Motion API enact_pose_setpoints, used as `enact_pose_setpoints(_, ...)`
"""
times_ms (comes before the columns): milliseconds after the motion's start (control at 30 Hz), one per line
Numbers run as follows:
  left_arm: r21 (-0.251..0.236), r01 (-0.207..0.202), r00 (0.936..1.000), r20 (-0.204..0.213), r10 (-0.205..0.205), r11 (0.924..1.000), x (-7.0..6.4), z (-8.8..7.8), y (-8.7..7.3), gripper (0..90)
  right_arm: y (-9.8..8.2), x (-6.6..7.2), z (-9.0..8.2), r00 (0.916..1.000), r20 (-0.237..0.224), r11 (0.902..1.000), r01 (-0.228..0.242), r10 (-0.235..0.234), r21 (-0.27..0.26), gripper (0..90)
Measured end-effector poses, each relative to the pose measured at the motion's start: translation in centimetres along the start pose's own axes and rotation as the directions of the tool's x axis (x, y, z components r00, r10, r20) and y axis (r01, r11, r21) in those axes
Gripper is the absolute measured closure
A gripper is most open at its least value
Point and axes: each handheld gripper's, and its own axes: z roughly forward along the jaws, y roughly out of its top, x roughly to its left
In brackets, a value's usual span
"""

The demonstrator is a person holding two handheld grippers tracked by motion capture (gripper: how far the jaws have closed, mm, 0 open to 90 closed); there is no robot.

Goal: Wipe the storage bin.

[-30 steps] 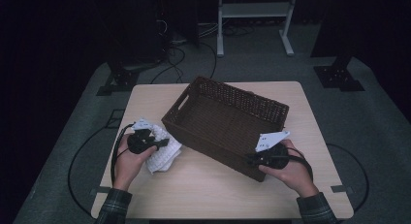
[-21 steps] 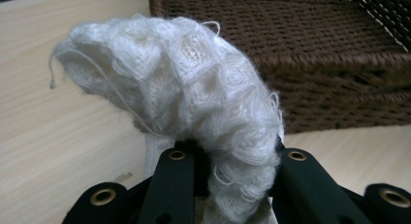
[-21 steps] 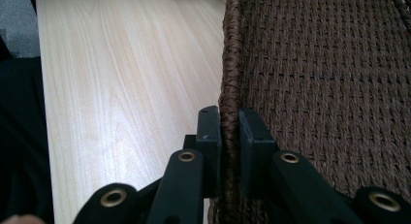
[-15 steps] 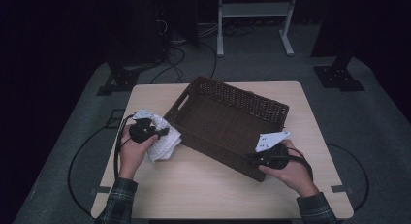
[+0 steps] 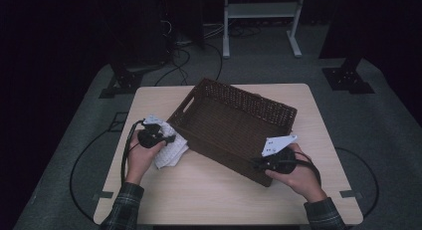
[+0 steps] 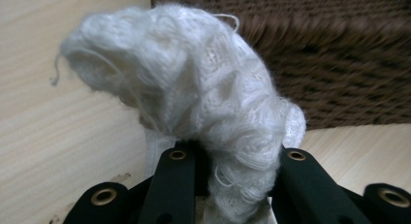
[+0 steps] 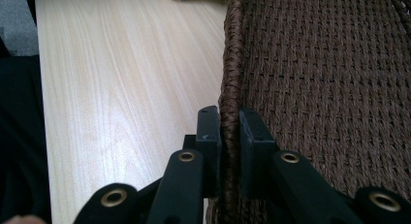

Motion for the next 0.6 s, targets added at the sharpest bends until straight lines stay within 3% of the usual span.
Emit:
enact_pose_setpoints(200, 0.057, -0.014, 0.9999, 0.002, 0.014, 0.9982, -0.2, 1.4, -0.4, 75.3, 0.0, 0.0, 0.0, 1.0, -0.002, 1.0, 0.004, -0.004, -0.004, 80.0)
enact_pose_setpoints(600, 0.126, -0.019, 0.9998, 0.004, 0.019, 0.9918, -0.6, 3.3, -1.4, 75.2, -0.1, 0.0, 0.0, 1.0, -0.002, 1.0, 0.004, -0.004, -0.004, 80.0)
